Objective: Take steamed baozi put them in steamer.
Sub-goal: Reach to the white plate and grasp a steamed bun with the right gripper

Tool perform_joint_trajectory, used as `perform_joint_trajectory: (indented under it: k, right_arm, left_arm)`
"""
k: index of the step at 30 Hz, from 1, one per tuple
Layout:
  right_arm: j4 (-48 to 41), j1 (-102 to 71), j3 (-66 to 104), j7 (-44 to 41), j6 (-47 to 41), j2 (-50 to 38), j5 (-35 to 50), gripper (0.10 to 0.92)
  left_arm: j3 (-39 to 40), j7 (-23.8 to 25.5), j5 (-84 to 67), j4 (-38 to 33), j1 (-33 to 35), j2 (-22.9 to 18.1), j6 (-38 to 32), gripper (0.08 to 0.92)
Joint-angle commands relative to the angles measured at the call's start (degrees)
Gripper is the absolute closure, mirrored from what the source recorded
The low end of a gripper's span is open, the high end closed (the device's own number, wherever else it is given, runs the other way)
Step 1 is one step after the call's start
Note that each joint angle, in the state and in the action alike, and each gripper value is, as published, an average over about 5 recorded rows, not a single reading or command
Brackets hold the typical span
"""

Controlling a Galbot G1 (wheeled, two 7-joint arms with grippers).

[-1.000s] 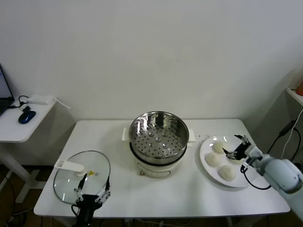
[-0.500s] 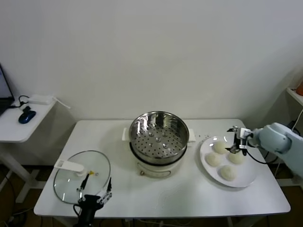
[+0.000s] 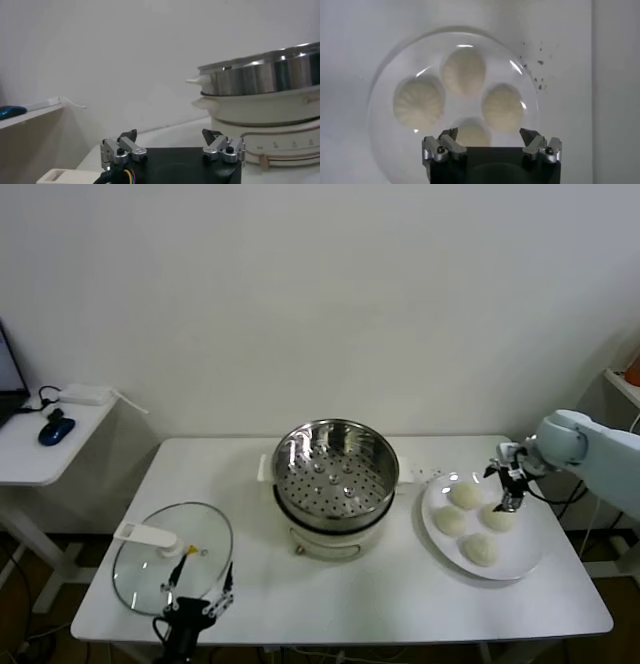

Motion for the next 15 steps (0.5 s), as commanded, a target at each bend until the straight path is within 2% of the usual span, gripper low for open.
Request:
perform_joint_trajectory:
  k: [1,15]
  right_arm:
    - [-16.8,-3.7,2.9,-3.3,4.8,11.6,-1.0,0.203]
    - [-23.8,-10.1,9.9,-3.2,7.1,15.0,-5.3,0.203]
  left_arm:
    - [-0.3,0.3,0.8,1.4,-0.1,0.1,-0.3,0.177]
    - [-0.5,0.5,1.3,2.5,0.0,0.2,-0.5,0.177]
